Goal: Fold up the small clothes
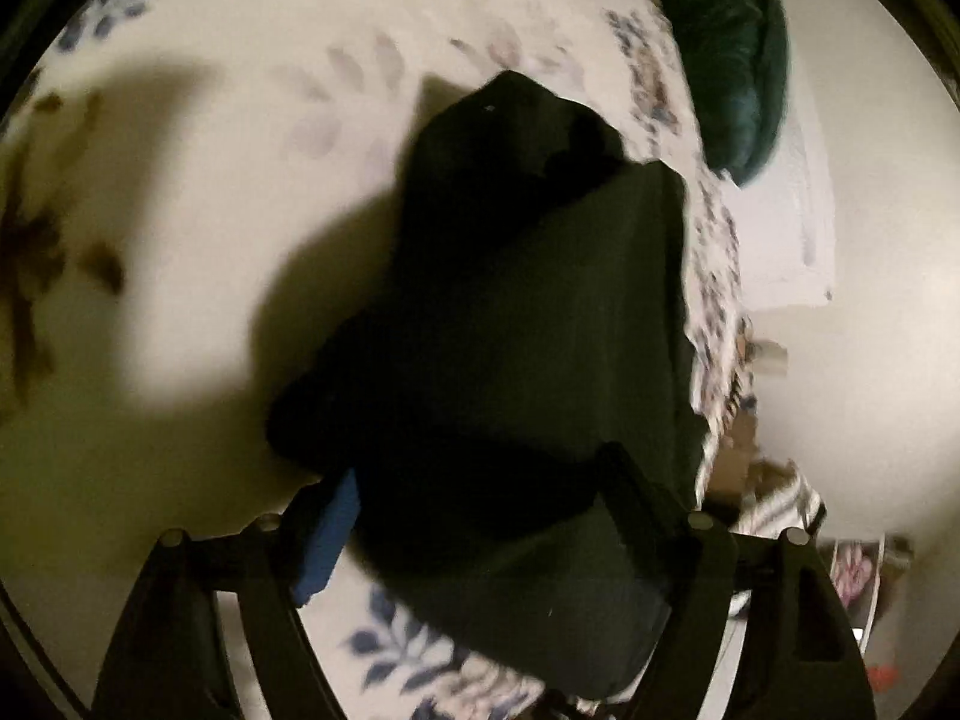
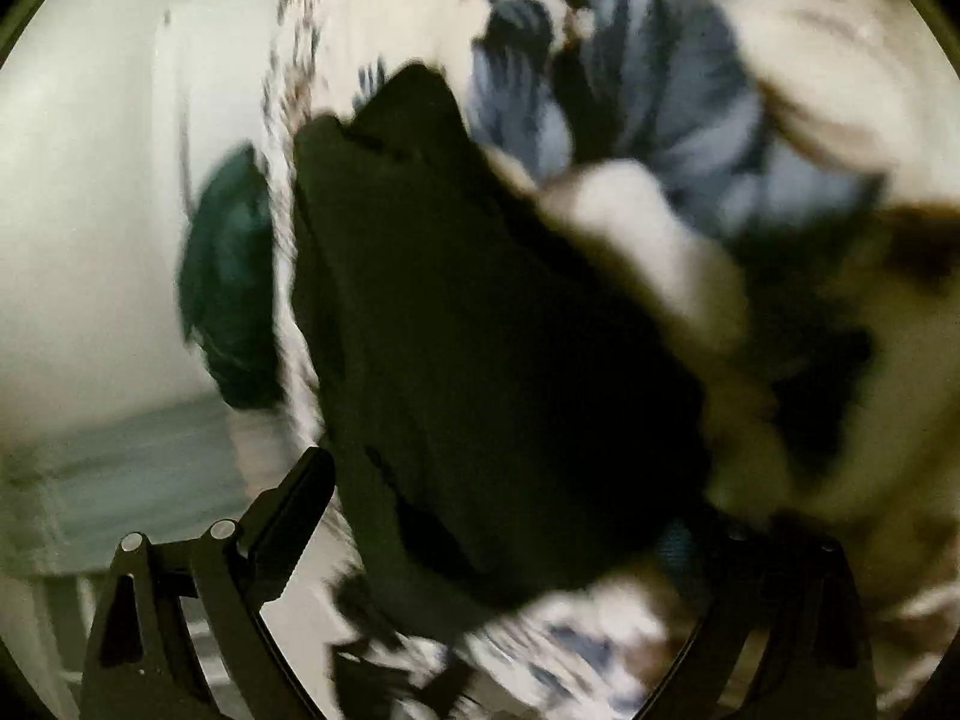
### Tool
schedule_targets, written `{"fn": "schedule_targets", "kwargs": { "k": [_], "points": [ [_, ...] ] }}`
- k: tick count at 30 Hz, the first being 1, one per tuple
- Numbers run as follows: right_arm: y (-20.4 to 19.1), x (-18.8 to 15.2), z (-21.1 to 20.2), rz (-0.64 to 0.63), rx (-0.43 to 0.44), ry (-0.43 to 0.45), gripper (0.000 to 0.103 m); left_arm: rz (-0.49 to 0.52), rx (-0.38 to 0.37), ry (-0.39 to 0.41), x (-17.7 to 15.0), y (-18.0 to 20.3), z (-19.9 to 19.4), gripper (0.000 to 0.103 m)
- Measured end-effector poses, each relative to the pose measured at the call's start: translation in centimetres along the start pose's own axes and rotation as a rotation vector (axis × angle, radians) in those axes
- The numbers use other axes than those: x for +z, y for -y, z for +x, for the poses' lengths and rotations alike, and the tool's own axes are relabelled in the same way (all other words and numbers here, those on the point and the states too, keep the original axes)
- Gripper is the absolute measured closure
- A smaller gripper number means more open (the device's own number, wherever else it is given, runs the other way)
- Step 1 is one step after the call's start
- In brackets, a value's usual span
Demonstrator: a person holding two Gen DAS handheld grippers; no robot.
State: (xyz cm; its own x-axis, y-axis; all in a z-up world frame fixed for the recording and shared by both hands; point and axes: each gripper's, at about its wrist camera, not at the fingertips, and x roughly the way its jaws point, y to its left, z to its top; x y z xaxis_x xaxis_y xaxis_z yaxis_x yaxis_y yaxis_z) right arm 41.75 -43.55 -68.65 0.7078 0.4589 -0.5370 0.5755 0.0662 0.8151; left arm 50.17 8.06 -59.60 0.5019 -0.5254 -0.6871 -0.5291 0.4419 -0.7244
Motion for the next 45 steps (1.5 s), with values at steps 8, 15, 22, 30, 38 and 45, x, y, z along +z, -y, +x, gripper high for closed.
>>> {"fn": "schedule_targets", "kwargs": {
  "k": [8,15,22,30,38,45],
  "points": [
    [0.2,-1.0,0.1,0.055,-0.061,0.087,0.07,0.054,0.069,0.139,-1.3,2.0,-0.9,0.071],
    [-2.0,-3.3,-2.4,-0.006,-0.09,0.062,0.076,0.196,0.06,0.164,-3.0,3.6,-4.9,0.076],
    [0.5,-8.7,-8.7,-0.064,-0.197,-0.028,0.076,0.202,0.118,0.072,-5.8,-0.4,-9.9,0.076],
    [5.1,-10.5,-11.1,-0.077,-0.411,-0.2,0.043,0.195,0.211,-0.073,-6.7,-4.4,-11.6,0.051],
    [-3.7,-10.4,-14.4,-0.446,-0.608,-0.185,0.03,0.492,0.202,-0.107,-6.9,4.3,-13.6,0.036],
    [-11.2,-4.5,-12.4,-0.527,-0.517,-0.057,0.029,0.71,0.254,-0.129,-2.8,11.1,-4.3,0.033]
  ]
}}
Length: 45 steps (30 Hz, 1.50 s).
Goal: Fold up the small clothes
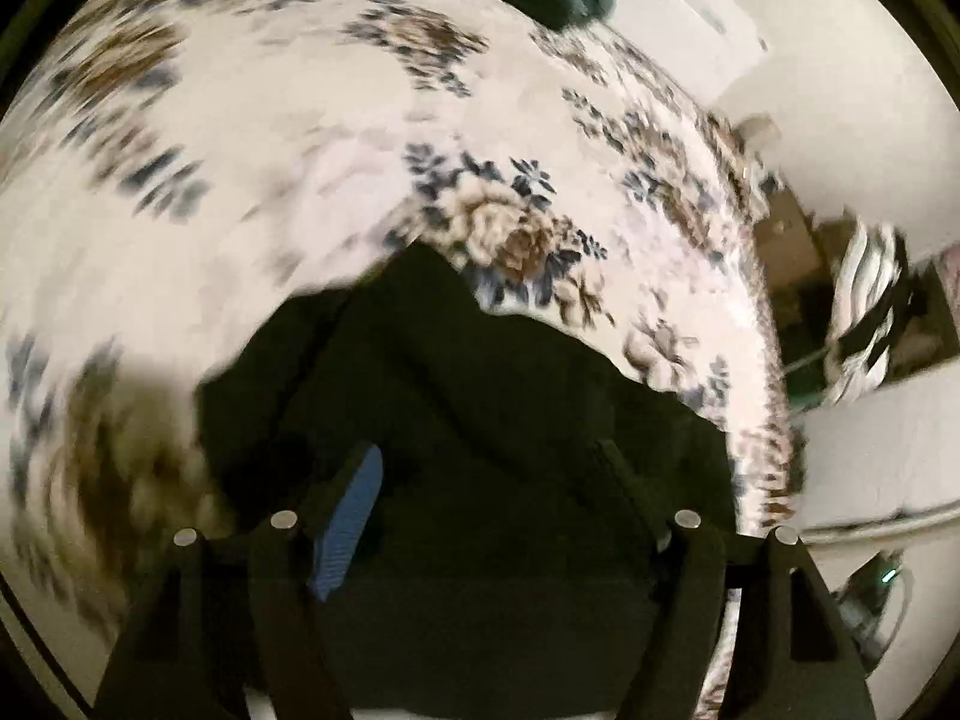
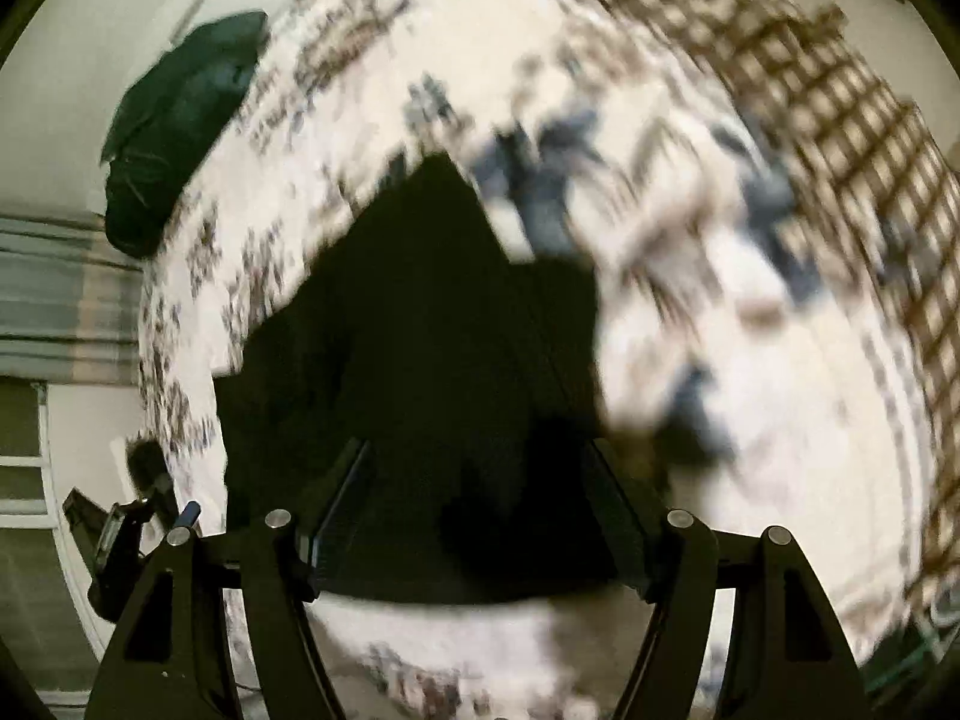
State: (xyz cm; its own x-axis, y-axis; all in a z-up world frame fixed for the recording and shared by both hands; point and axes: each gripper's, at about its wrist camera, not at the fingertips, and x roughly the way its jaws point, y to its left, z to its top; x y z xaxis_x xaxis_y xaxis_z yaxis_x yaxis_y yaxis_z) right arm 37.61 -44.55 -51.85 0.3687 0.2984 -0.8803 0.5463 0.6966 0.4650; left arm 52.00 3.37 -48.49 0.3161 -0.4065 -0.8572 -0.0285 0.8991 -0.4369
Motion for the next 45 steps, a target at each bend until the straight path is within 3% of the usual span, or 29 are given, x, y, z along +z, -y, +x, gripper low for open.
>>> {"fn": "schedule_targets", "kwargs": {
  "k": [3,6,9,10,11,14,17,20,22,24,26,27,28,29,34,37,38,39,41,45],
  "points": [
    [-1.5,4.5,3.6,-0.048,-0.013,0.033,0.029,0.06,0.077,-0.03,2.8,0.5,3.9,0.033],
    [-2.5,8.8,7.8,-0.066,-0.046,0.01,0.029,0.08,0.127,-0.066,4.5,0.2,7.1,0.034],
    [-2.1,10.3,11.0,-0.06,-0.069,-0.02,0.033,0.078,0.144,-0.054,5.3,-0.2,8.5,0.038],
    [-1.9,10.6,11.6,-0.062,-0.061,-0.015,0.043,0.084,0.149,-0.036,5.4,-0.2,8.4,0.063],
    [-2.1,10.9,11.9,-0.072,-0.052,-0.007,0.078,0.088,0.148,-0.026,5.5,-0.2,8.3,0.102],
    [-2.2,10.8,11.0,-0.102,-0.052,0.059,0.09,0.092,0.14,0.045,6.0,-0.2,7.1,0.102],
    [-2.0,10.7,9.2,-0.083,-0.033,0.12,0.092,0.077,0.154,0.098,6.8,-0.7,5.8,0.102],
    [-1.1,10.7,8.1,-0.05,-0.065,0.157,0.092,0.025,0.168,0.101,7.6,-2.3,5.6,0.102],
    [-0.1,11.1,9.1,-0.013,-0.104,0.113,0.092,-0.029,0.135,0.092,7.8,-3.5,5.2,0.101],
    [0.4,11.6,10.0,0.016,-0.094,0.05,0.09,-0.06,0.095,0.068,7.7,-4.0,4.8,0.09],
    [0.1,12.0,10.0,0.015,-0.075,0.021,0.082,-0.053,0.029,0.077,7.3,-4.0,4.0,0.041],
    [-0.1,12.1,9.8,0.009,-0.054,0.024,0.071,-0.051,0.013,0.083,7.1,-3.9,3.7,0.033],
    [-0.5,12.2,9.5,-0.01,-0.041,0.033,0.062,-0.046,0.001,0.083,7.0,-3.9,3.7,0.032],
    [-0.8,12.3,9.3,-0.023,-0.037,0.036,0.05,-0.035,-0.003,0.064,7.0,-3.7,4.2,0.032],
    [-2.2,12.7,10.9,-0.089,-0.047,-0.016,0.035,0.065,0.103,-0.087,7.6,-2.8,9.7,0.034],
    [-2.1,12.9,12.8,-0.086,-0.07,-0.072,0.034,0.146,0.131,-0.079,7.4,-1.5,10.8,0.084],
    [-2.1,12.9,13.3,-0.081,-0.069,-0.084,0.041,0.169,0.122,-0.049,7.2,-1.0,10.2,0.086],
    [-2.1,12.7,13.2,-0.08,-0.066,-0.062,0.063,0.18,0.114,-0.017,7.2,-0.7,9.5,0.088],
    [-2.4,12.3,12.6,-0.113,-0.094,-0.008,0.086,0.175,0.1,0.057,7.2,-0.6,7.7,0.088],
    [-1.8,11.9,10.0,-0.083,-0.045,0.08,0.091,0.079,0.087,0.149,8.1,-2.5,5.2,0.091]
  ]
}}
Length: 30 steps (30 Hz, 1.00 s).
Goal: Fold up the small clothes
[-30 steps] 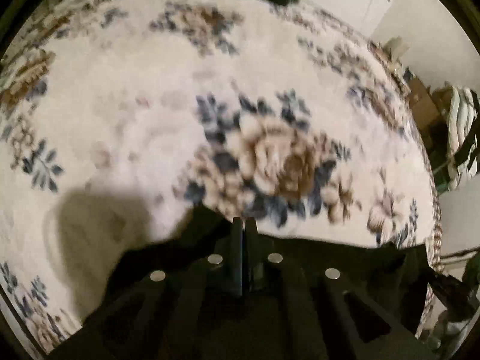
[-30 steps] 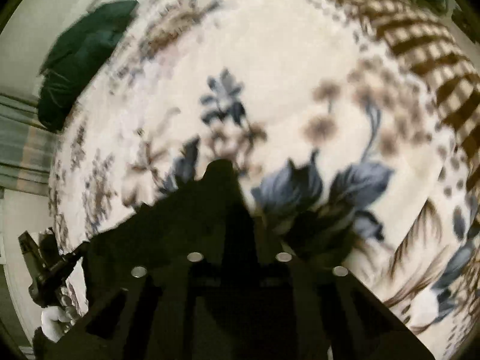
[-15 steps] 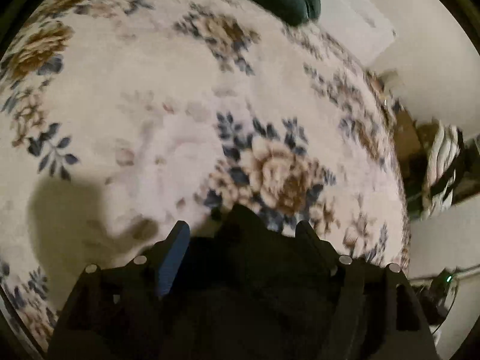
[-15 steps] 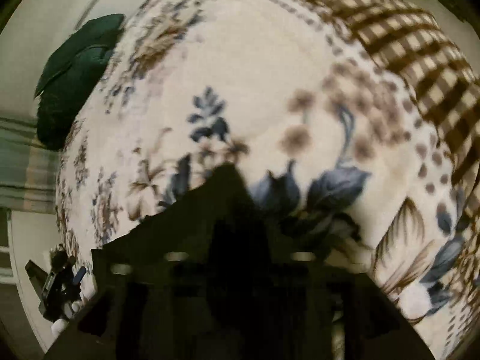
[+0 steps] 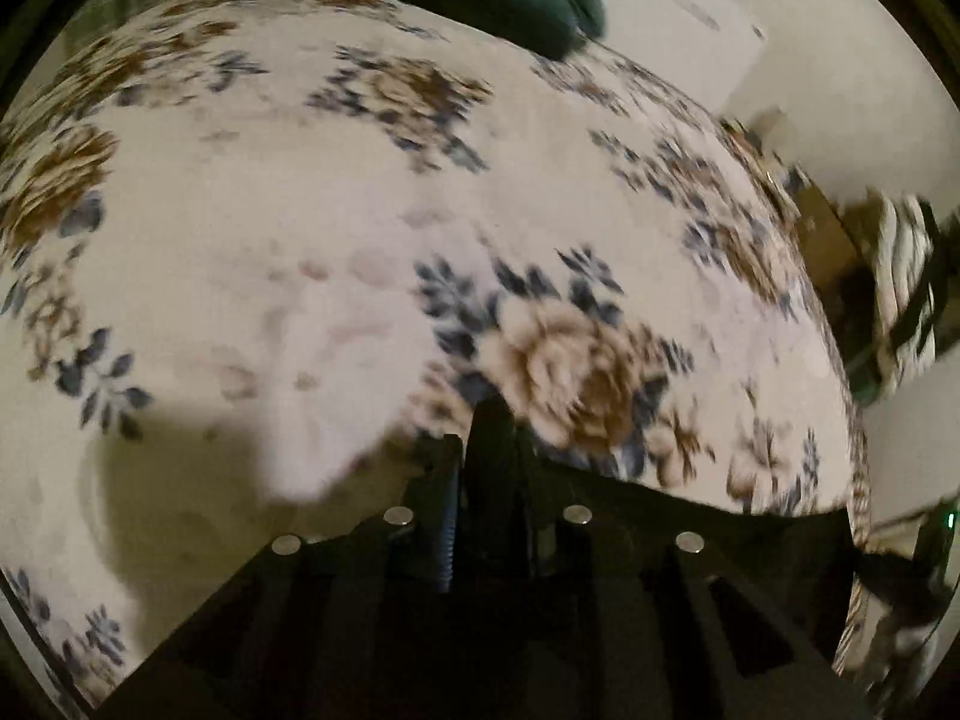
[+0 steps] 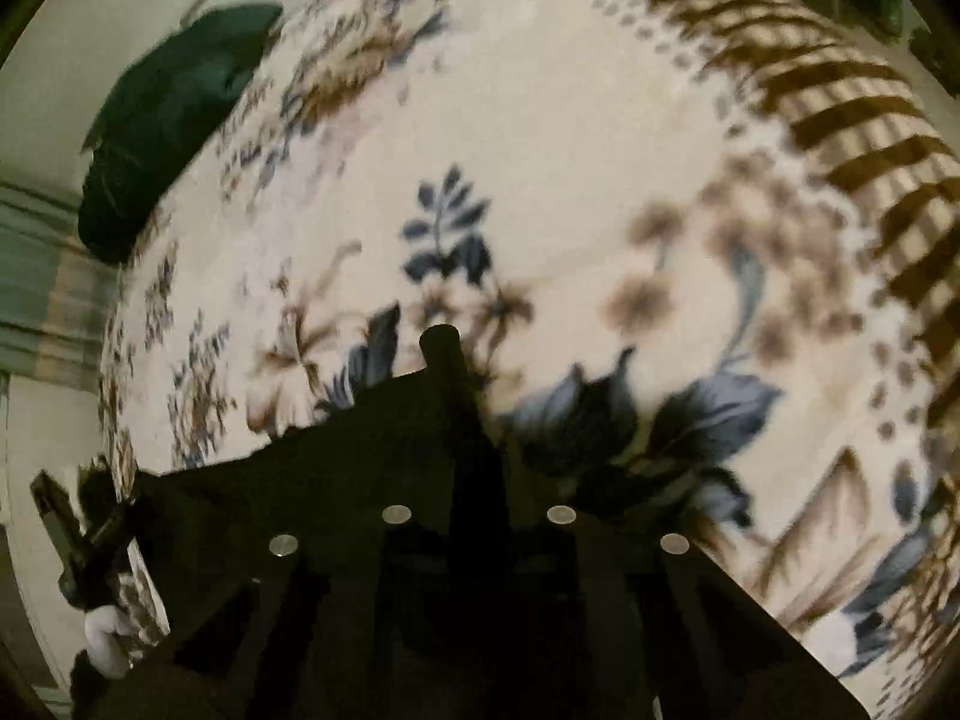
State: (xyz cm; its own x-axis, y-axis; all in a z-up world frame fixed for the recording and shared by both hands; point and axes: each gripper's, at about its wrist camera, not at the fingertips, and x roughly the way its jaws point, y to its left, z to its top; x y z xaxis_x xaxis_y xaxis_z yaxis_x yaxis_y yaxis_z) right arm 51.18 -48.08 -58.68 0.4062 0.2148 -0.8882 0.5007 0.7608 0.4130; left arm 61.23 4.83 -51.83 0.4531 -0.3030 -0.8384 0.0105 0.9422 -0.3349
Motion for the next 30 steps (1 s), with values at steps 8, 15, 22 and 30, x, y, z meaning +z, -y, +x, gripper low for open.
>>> {"fn": "schedule_targets", "kwargs": {
  "k": [8,15,22,30],
  "points": [
    [0.6,0.9,0.4,0.047,-0.042,0.021,0.091,-0.066,0.022,-0.083,0.8,-1.8,3.3,0.098],
    [2.2,1.1,0.5,0.111,0.006,-0.094,0.042,-0.129,-0.006,-0.133,0.7,-3.0,1.6,0.083],
    [4.7,-6.7,-7.9,0.211,0.111,-0.059,0.0,-0.114,-0.006,-0.04,-4.4,-1.2,-8.0,0.04],
    [9.2,-23.5,-6.0,0.55,0.22,-0.139,0.0,-0.03,-0.007,-0.223,-14.6,5.2,-7.5,0.037]
  ]
}}
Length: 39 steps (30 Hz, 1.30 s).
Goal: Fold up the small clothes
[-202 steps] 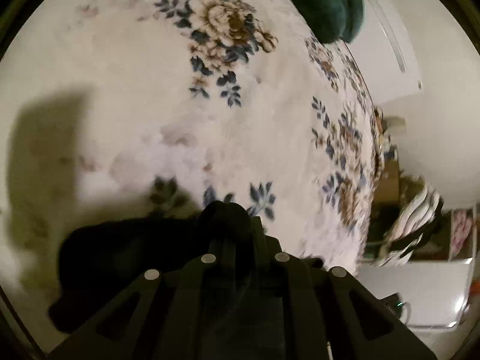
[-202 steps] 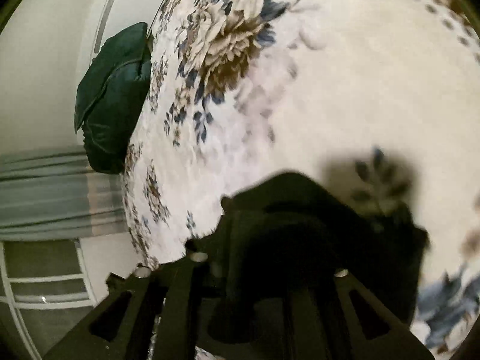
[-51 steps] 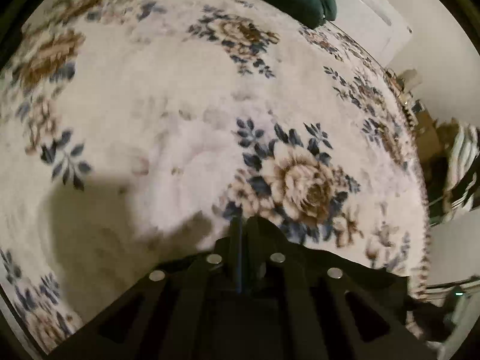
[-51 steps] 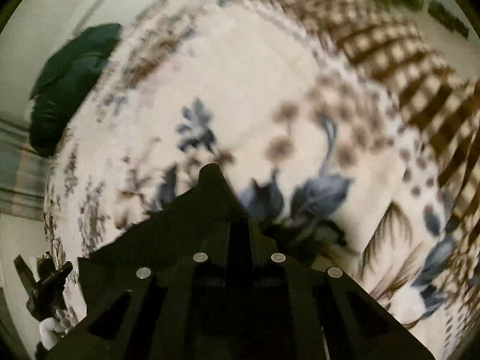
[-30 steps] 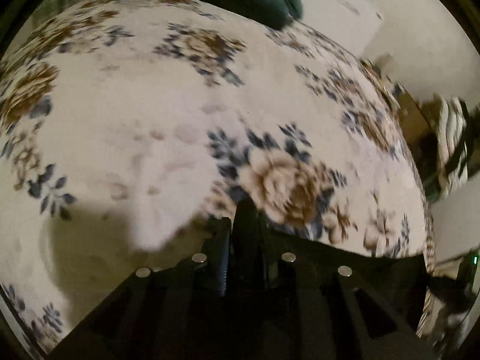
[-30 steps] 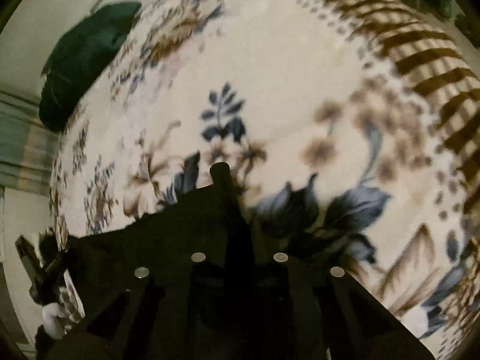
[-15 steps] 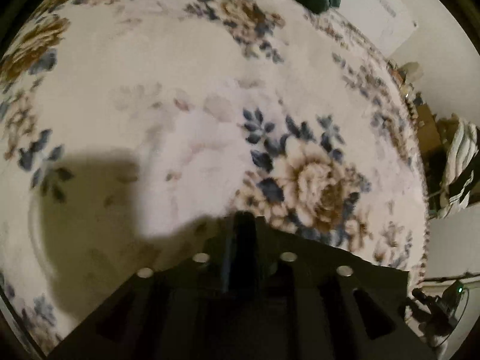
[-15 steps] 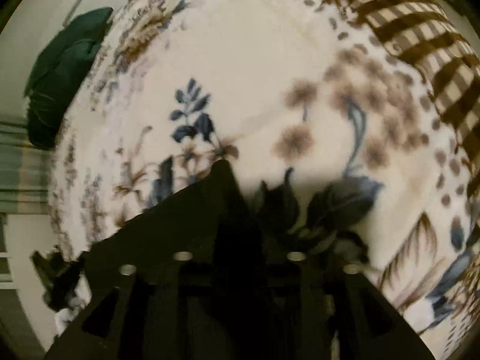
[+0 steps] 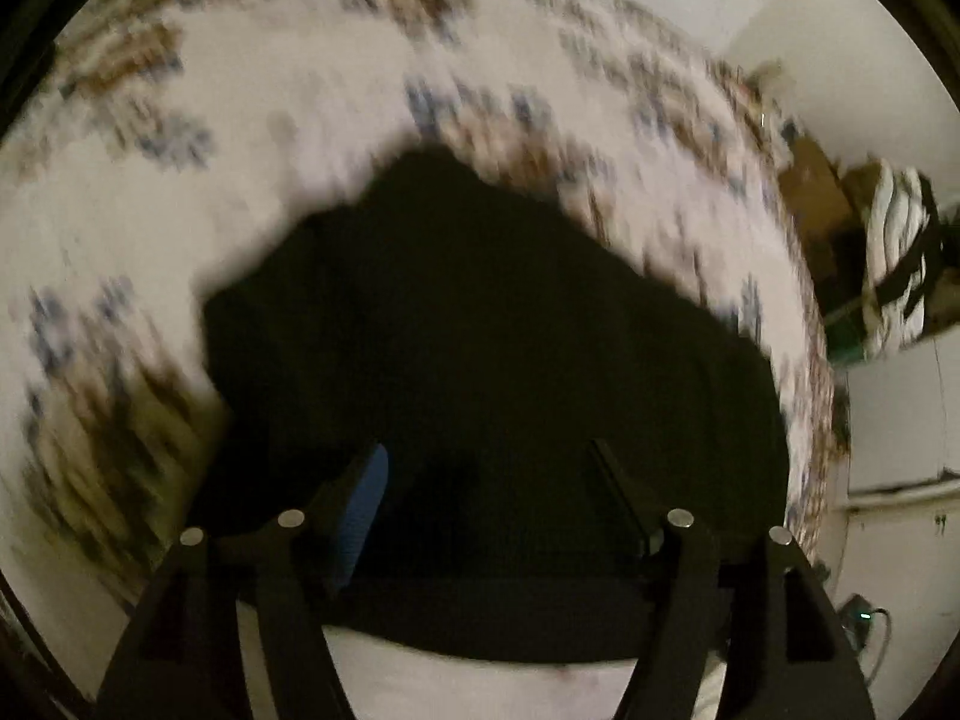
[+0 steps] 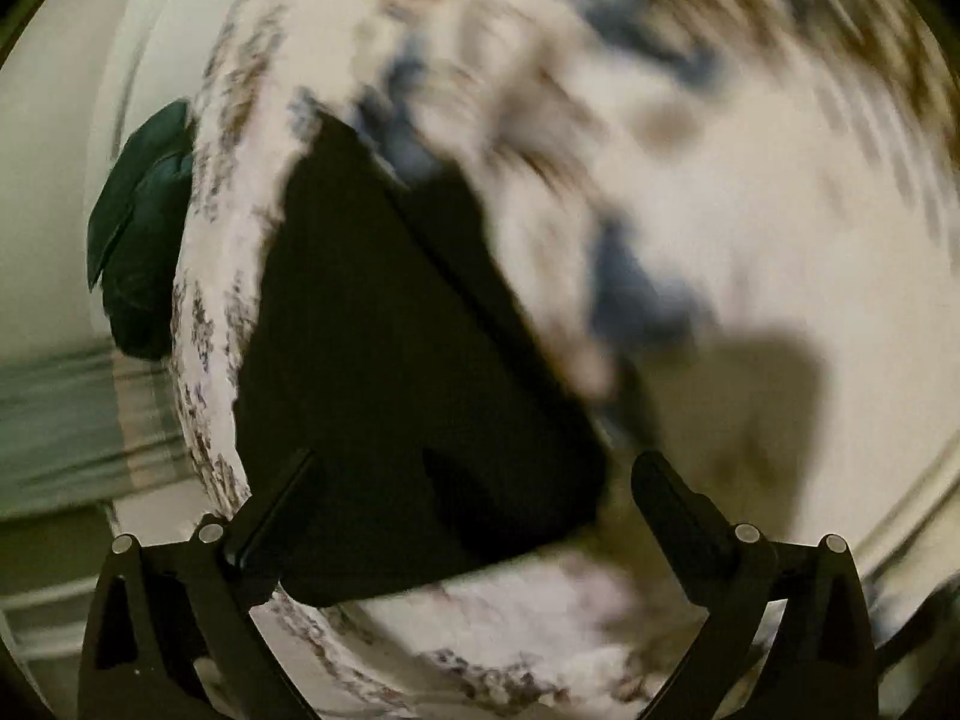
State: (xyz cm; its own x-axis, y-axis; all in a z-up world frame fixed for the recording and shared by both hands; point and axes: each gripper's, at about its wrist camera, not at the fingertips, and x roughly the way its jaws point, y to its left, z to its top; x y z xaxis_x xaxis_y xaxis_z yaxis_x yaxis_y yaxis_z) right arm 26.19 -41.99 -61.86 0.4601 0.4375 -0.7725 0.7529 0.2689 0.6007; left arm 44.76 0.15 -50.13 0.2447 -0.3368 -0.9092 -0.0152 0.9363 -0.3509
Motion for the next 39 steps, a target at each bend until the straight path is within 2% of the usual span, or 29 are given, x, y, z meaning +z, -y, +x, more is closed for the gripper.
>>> {"fn": "schedule_targets", "kwargs": {
  "k": [2,4,6,11,15,19,20,22,23,24,28,31,34,36,39],
  "points": [
    [1.7,-1.1,2.1,0.05,0.066,-0.008,0.0,0.023,0.031,-0.041,-1.7,0.9,2.6,0.037],
    [2.7,-1.4,4.0,0.064,0.154,0.03,0.0,0.053,0.08,-0.053,-2.3,1.1,4.5,0.037],
    [2.5,-1.3,5.1,0.038,0.202,0.071,0.0,0.041,0.082,-0.052,-2.3,0.8,5.1,0.037],
    [1.5,-1.4,5.6,0.06,0.405,0.179,0.0,0.021,0.066,-0.062,-1.7,0.4,5.3,0.037],
    [1.9,-0.3,6.7,0.081,0.441,0.208,0.0,0.025,0.061,-0.066,-1.9,0.5,5.5,0.037],
    [1.2,-0.7,7.1,0.071,0.453,0.255,0.0,0.054,0.059,-0.056,-2.3,0.4,5.5,0.033],
    [0.9,-1.1,7.1,0.07,0.446,0.27,0.001,0.062,0.06,-0.052,-2.4,0.4,5.6,0.033],
    [0.1,-1.5,6.9,0.064,0.385,0.288,0.023,0.084,0.067,-0.048,-2.5,0.6,5.7,0.032],
    [-0.2,-1.6,7.0,0.064,0.352,0.292,0.055,0.092,0.069,-0.046,-2.5,0.6,5.7,0.032],
    [-0.6,-1.7,6.9,0.067,0.32,0.3,0.06,0.099,0.067,-0.048,-2.5,0.6,5.7,0.032],
    [-2.4,-2.6,6.5,0.061,0.231,0.363,0.064,0.097,0.034,-0.067,-2.2,0.2,5.4,0.032],
    [-5.2,-3.6,5.6,-0.02,0.133,0.418,0.066,0.069,-0.012,-0.081,-2.0,-0.5,4.5,0.032],
    [-9.0,-4.8,3.6,-0.169,0.039,0.472,0.067,0.013,-0.069,-0.076,-2.0,-1.7,2.4,0.032],
    [-13.0,-6.4,3.1,-0.307,-0.024,0.505,0.067,-0.035,-0.104,-0.052,-2.3,-3.5,0.1,0.032],
    [-20.5,-10.2,4.7,-0.581,-0.121,0.515,0.067,-0.109,-0.11,-0.004,-2.7,-7.2,-3.3,0.032]
  ]
}}
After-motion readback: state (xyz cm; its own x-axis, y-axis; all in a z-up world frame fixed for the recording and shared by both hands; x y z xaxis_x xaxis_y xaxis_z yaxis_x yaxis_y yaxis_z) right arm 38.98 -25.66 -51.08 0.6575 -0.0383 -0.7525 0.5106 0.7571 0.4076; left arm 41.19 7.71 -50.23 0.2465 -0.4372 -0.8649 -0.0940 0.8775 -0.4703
